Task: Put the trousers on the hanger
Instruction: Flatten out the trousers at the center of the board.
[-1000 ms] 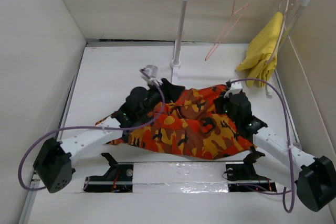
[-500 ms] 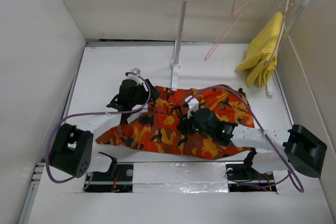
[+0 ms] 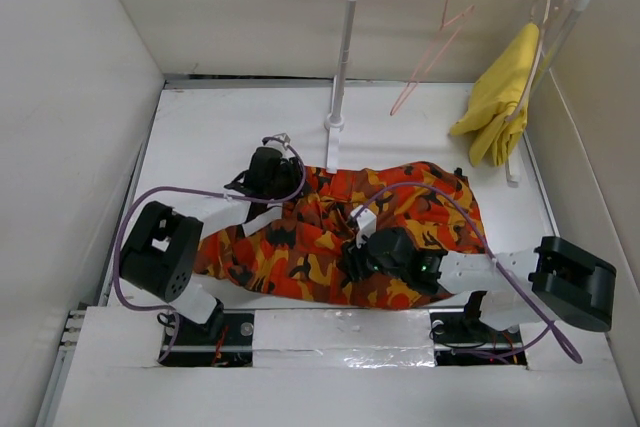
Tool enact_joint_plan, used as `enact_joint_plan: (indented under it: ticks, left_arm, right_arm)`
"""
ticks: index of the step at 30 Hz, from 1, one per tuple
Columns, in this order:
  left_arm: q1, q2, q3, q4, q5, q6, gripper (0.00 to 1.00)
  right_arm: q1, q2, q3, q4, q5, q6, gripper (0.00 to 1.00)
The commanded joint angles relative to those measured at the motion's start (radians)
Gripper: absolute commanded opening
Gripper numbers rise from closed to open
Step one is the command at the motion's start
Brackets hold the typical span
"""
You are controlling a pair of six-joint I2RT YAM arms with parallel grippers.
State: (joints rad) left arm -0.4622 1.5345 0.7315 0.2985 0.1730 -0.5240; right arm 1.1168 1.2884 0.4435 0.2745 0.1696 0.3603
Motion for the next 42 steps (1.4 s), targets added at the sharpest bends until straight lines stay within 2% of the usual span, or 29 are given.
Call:
enact_joint_plan:
  ticks: [1, 3, 4, 5, 8, 15, 17, 18, 20, 21, 22, 23, 25, 29, 33, 36, 42]
  left_arm:
    - [-0.013, -0.005, 0.081, -0.027, -0.056, 0.044, 0.32]
    - [-0.024, -0.010, 0.098, -0.039, -0.049, 0.045, 0.20]
    - [-0.024, -0.010, 0.120, -0.045, -0.046, 0.047, 0.08]
    - [-0.033, -0.011, 0.134, -0.071, -0.046, 0.053, 0.01]
    - [-0.033, -0.056, 0.149, -0.102, -0.096, 0.048, 0.00]
    - [-0.033, -0.310, 0.223, -0.208, -0.205, 0.032, 0.00]
    - [-0.033, -0.329, 0.259, -0.255, -0.195, 0.035, 0.00]
    - [-0.033, -0.298, 0.281, -0.292, -0.143, 0.041, 0.00]
    - [-0.088, -0.246, 0.347, -0.422, -0.130, 0.056, 0.14]
    - [-0.130, -0.220, 0.344, -0.433, -0.223, 0.061, 0.34]
    - [-0.177, -0.212, 0.317, -0.435, -0.275, 0.062, 0.43]
    - [-0.263, -0.203, 0.304, -0.434, -0.324, 0.046, 0.50]
    - [-0.323, -0.159, 0.296, -0.438, -0.398, 0.024, 0.58]
    - [-0.452, -0.055, 0.309, -0.495, -0.565, -0.051, 0.59]
    - [-0.496, -0.002, 0.322, -0.536, -0.657, -0.114, 0.56]
    - [-0.507, 0.006, 0.319, -0.545, -0.687, -0.140, 0.49]
    - [-0.535, 0.044, 0.319, -0.598, -0.734, -0.186, 0.47]
  right_arm:
    - [0.018, -0.017, -0.052, 0.043, 0.033, 0.048, 0.54]
    - [0.018, -0.024, -0.071, 0.037, 0.038, 0.054, 0.54]
    - [0.027, -0.031, -0.075, 0.029, 0.041, 0.061, 0.54]
    - [0.028, -0.041, -0.083, 0.026, 0.050, 0.065, 0.54]
    - [0.037, -0.061, -0.114, 0.028, 0.062, 0.072, 0.54]
    - [0.055, -0.147, -0.183, -0.009, 0.094, 0.115, 0.54]
    - [0.055, -0.175, -0.181, -0.024, 0.111, 0.126, 0.54]
    - [0.055, -0.184, -0.180, -0.034, 0.113, 0.127, 0.54]
    - [0.066, -0.216, -0.174, -0.061, 0.123, 0.126, 0.55]
    - [0.078, -0.230, -0.173, -0.072, 0.133, 0.126, 0.55]
    - [0.089, -0.244, -0.178, -0.084, 0.142, 0.129, 0.55]
    - [0.089, -0.271, -0.183, -0.089, 0.157, 0.131, 0.55]
    - [0.089, -0.297, -0.187, -0.106, 0.162, 0.132, 0.55]
    - [0.089, -0.391, -0.196, -0.123, 0.163, 0.128, 0.55]
    - [0.098, -0.431, -0.216, -0.130, 0.169, 0.132, 0.55]
    - [0.098, -0.454, -0.232, -0.127, 0.157, 0.141, 0.55]
    - [0.098, -0.480, -0.266, -0.112, 0.145, 0.155, 0.55]
